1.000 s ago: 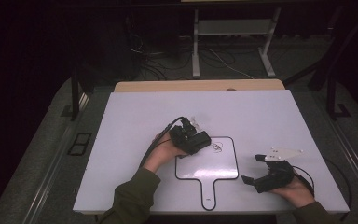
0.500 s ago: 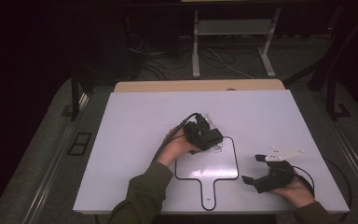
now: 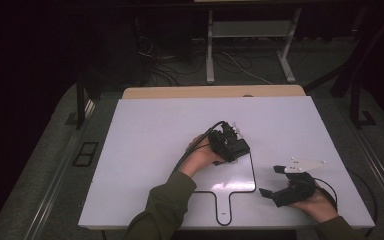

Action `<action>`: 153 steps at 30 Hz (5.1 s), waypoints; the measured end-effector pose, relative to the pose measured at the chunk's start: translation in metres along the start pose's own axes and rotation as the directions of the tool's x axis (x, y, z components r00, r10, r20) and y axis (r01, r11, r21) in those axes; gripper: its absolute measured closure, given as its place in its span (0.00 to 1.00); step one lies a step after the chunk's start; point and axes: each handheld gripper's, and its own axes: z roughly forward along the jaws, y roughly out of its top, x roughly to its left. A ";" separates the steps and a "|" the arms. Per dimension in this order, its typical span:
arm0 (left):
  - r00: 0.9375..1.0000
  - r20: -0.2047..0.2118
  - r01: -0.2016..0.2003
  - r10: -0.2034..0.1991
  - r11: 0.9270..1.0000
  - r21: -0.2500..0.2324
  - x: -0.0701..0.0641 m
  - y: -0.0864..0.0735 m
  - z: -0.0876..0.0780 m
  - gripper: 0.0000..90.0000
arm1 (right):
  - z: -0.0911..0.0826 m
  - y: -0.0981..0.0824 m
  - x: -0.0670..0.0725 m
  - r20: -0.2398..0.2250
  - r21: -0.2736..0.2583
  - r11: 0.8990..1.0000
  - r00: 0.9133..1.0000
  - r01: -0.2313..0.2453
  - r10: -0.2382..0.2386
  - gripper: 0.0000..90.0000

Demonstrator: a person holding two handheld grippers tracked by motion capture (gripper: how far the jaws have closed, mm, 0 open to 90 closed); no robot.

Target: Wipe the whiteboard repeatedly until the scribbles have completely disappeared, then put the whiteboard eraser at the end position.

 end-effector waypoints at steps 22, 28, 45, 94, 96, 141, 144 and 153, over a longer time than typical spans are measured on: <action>1.000 -0.008 0.014 -0.014 1.000 0.004 0.006 0.003 0.002 0.43 | -0.001 -0.001 -0.001 0.003 -0.003 1.000 1.000 -0.003 0.003 0.00; 0.998 -0.038 0.042 -0.041 0.999 0.015 0.023 -0.001 0.000 0.43 | -0.001 0.000 -0.001 0.003 -0.003 1.000 1.000 -0.003 0.003 0.00; 0.999 0.018 -0.048 0.048 0.999 0.017 -0.015 0.011 0.004 0.43 | -0.001 0.000 0.000 0.002 -0.003 1.000 1.000 -0.001 0.001 0.00; 0.998 -0.034 0.050 -0.050 0.999 0.003 0.016 0.002 0.002 0.43 | -0.001 0.000 0.000 0.002 0.002 1.000 1.000 0.003 -0.003 0.00; 1.000 -0.012 0.009 -0.009 1.000 0.030 0.011 0.005 0.001 0.43 | 0.000 0.000 0.000 -0.001 0.006 1.000 1.000 0.001 -0.001 0.00; 0.990 0.031 0.142 -0.140 0.981 -0.133 0.057 -0.022 -0.064 0.43 | -0.002 -0.001 -0.001 0.002 0.000 1.000 1.000 -0.008 0.008 0.00; 0.987 0.016 0.158 -0.157 0.978 -0.133 0.067 -0.020 -0.063 0.43 | -0.003 -0.001 -0.001 -0.001 -0.001 1.000 1.000 -0.008 0.008 0.00; 0.984 -0.015 0.177 -0.180 0.979 -0.102 0.096 -0.012 -0.044 0.43 | -0.003 -0.002 -0.001 -0.006 -0.008 1.000 1.000 -0.009 0.009 0.00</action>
